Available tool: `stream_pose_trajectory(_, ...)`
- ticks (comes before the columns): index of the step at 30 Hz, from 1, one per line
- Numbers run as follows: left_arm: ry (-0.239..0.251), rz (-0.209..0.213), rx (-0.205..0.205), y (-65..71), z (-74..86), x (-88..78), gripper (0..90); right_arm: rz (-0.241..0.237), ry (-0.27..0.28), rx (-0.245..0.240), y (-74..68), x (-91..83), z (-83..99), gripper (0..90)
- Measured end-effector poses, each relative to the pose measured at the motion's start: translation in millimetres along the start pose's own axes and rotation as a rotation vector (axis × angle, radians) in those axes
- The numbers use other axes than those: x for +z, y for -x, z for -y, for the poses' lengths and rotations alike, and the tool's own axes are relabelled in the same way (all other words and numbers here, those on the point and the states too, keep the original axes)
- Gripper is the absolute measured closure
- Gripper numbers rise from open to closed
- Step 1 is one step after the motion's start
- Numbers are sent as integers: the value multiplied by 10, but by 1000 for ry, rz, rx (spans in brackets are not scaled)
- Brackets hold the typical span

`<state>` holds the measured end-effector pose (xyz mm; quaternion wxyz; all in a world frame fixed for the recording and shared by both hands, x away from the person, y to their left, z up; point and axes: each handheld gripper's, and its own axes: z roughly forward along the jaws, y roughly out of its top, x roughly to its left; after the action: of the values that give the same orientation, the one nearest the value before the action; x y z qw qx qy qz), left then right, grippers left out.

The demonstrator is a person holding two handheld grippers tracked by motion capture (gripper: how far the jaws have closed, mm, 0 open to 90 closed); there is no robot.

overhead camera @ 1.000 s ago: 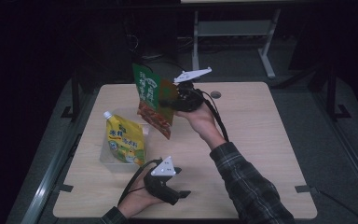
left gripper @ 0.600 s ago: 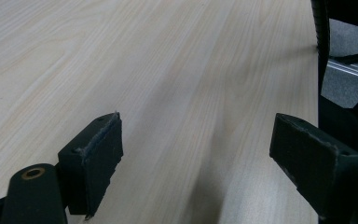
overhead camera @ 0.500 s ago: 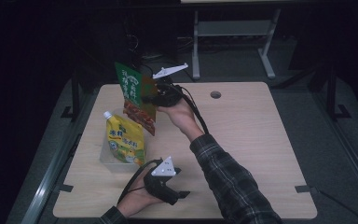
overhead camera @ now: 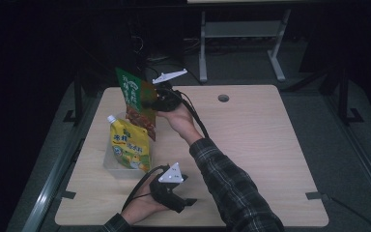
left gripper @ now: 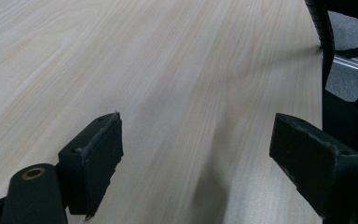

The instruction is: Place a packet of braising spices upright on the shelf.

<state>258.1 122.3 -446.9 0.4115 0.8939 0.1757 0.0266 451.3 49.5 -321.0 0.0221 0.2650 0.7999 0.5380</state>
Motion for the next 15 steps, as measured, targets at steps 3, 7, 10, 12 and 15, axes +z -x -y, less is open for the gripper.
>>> stream_pose_trajectory(3,3,-2,-2,3,-1,-3,171,-1,2,-6,-11,48,-15,897)
stream_pose_trajectory(7,7,0,-5,5,-3,-4,171,0,-3,-11,-20,78,-30,897)
stream_pose_trajectory(10,-1,-1,4,7,-8,-5,171,0,-9,-16,-36,116,-46,897)
stream_pose_trajectory(12,0,0,7,13,-8,-2,171,5,-22,-33,-48,156,-47,897)
stream_pose_trajectory(15,5,3,4,21,-8,0,171,17,-62,-39,-64,249,-1,896)
